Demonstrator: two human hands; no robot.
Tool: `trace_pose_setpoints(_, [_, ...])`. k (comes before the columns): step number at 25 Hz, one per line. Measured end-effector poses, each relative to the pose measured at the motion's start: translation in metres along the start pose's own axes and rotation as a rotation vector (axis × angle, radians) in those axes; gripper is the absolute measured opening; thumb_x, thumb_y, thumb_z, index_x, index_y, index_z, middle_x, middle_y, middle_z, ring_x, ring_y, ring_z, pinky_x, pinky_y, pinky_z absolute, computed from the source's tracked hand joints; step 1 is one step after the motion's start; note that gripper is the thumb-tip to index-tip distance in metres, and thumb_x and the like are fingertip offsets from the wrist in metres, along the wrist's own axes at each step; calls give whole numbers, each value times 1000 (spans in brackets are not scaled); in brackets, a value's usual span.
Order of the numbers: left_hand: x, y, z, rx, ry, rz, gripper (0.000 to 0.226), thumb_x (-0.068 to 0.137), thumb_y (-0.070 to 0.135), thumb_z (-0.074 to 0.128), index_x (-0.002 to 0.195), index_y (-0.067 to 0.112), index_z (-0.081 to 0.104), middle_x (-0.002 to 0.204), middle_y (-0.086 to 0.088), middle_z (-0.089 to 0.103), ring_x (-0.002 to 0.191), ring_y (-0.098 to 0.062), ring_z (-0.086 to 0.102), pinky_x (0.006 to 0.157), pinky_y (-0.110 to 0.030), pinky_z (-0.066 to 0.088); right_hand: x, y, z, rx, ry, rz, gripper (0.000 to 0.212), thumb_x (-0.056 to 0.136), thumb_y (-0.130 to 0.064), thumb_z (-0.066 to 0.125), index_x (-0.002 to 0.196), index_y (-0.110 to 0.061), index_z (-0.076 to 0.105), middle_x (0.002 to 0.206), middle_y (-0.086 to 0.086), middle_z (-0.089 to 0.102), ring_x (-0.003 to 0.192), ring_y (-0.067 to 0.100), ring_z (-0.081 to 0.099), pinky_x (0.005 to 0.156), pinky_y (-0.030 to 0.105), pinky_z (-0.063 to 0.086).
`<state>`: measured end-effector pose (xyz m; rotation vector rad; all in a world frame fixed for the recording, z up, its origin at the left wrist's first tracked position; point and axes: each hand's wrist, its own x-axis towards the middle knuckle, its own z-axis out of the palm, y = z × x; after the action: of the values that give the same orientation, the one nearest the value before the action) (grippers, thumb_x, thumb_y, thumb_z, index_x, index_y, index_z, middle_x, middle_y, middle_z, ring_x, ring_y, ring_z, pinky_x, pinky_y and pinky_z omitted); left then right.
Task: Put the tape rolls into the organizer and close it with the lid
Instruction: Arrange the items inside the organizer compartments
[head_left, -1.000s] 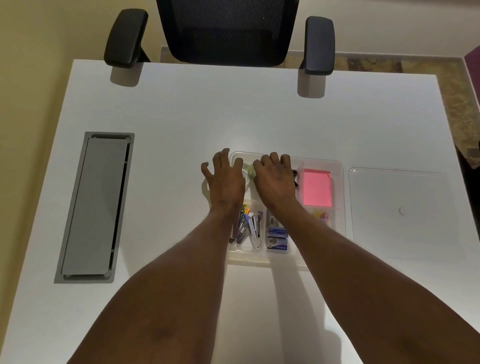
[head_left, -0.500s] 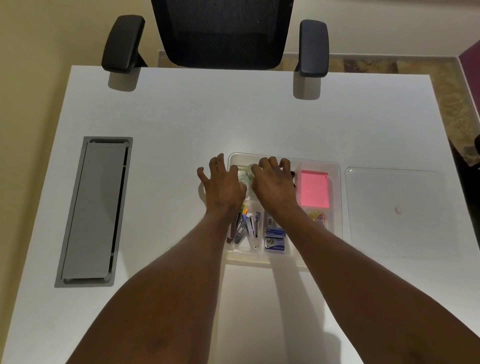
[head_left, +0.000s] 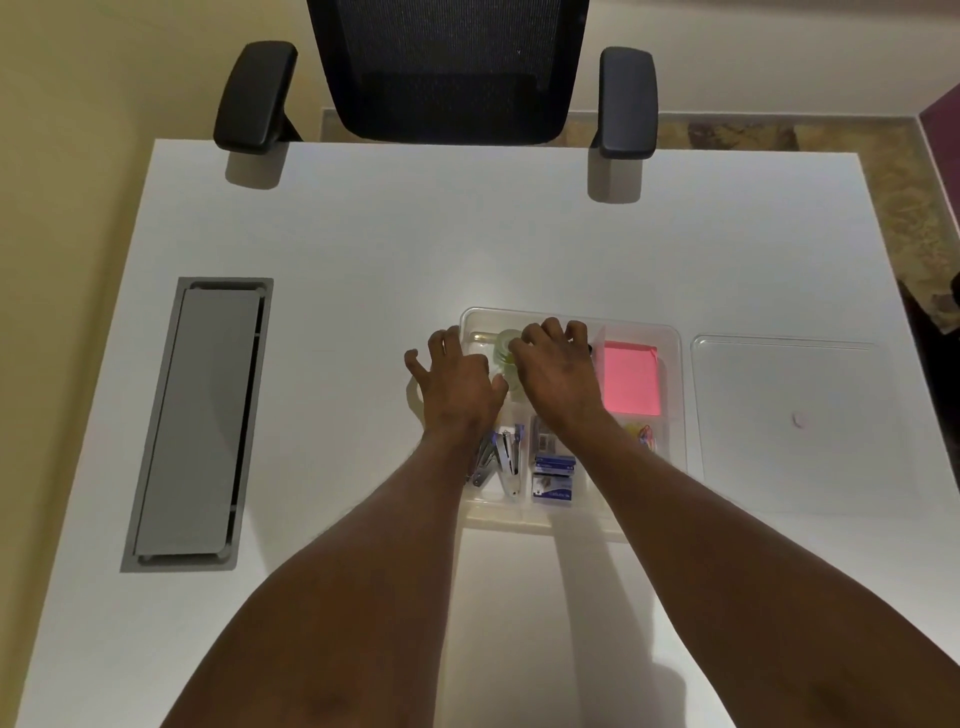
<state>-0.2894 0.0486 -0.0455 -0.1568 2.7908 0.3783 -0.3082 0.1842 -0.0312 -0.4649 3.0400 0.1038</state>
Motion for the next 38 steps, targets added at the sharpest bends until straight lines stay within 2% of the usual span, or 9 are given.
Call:
trace_pose_setpoints(11, [-8, 2, -2, -54, -51, -107, 45, 98, 63, 57, 129, 33, 72, 170, -6, 28, 162, -28, 15, 127, -64, 8, 10, -9, -18, 13, -74, 31, 22, 85, -10, 68, 107, -12, 72, 101, 9, 68, 106, 31, 55, 91, 44, 40])
trace_pose_setpoints(15, [-15, 7, -9, -74, 173, -102, 36, 104, 44, 55, 136, 30, 65, 162, -5, 39, 156, -27, 29, 123, -55, 18, 12, -7, -17, 9, -56, 19, 19, 90, -11, 63, 104, -14, 74, 98, 8, 69, 104, 29, 55, 91, 43, 39])
trace_pose_setpoints(17, [-14, 10, -13, -117, 279, 3, 31, 106, 30, 55, 134, 22, 65, 143, -5, 53, 137, -27, 50, 111, -43, 36, 7, -3, -14, 40, 5, 68, 21, 90, -8, 60, 106, -14, 73, 102, 7, 69, 104, 29, 56, 90, 43, 39])
trace_pose_setpoints(19, [-7, 13, -17, -329, 211, 93, 25, 106, 19, 53, 126, 13, 67, 130, -7, 59, 116, -25, 61, 92, -33, 51, 1, 0, -12, 106, 103, 204, 23, 88, -5, 60, 105, -15, 72, 102, 6, 69, 100, 28, 58, 87, 42, 40])
trace_pose_setpoints(23, [3, 24, -16, -748, -106, -130, 31, 107, 21, 44, 130, 12, 63, 128, -5, 63, 101, -14, 60, 65, -16, 36, -10, 0, -6, 141, 126, 263, 24, 86, -5, 62, 104, -19, 71, 101, 3, 68, 96, 26, 60, 85, 40, 40])
trace_pose_setpoints(26, [6, 32, -15, -771, -93, -198, 32, 106, 25, 41, 116, 9, 68, 106, -2, 67, 88, -17, 62, 60, -23, 36, -17, 0, -3, 150, 98, 241, 20, 87, -15, 66, 105, -20, 71, 102, 2, 69, 96, 25, 61, 86, 40, 40])
trace_pose_setpoints(29, [8, 39, -13, -743, -41, -207, 27, 105, 23, 44, 116, 12, 67, 99, 6, 60, 79, -10, 57, 58, -17, 33, -23, -3, 2, 150, 81, 237, 20, 89, -23, 68, 108, -21, 72, 105, 2, 70, 98, 23, 62, 89, 40, 41])
trace_pose_setpoints(33, [7, 39, -10, -748, -69, -185, 33, 106, 15, 43, 129, 6, 65, 114, -7, 69, 109, -32, 64, 62, -4, 41, -27, -4, 4, 164, 90, 237, 18, 88, -24, 68, 105, -21, 72, 104, 2, 69, 97, 24, 62, 90, 40, 41])
trace_pose_setpoints(38, [10, 39, -9, -657, -32, -197, 25, 110, 18, 39, 114, 13, 63, 103, -2, 70, 106, -29, 70, 70, -24, 52, -29, -4, 5, 163, 61, 244, 21, 91, -27, 64, 110, -22, 70, 107, 2, 69, 100, 24, 62, 91, 41, 41])
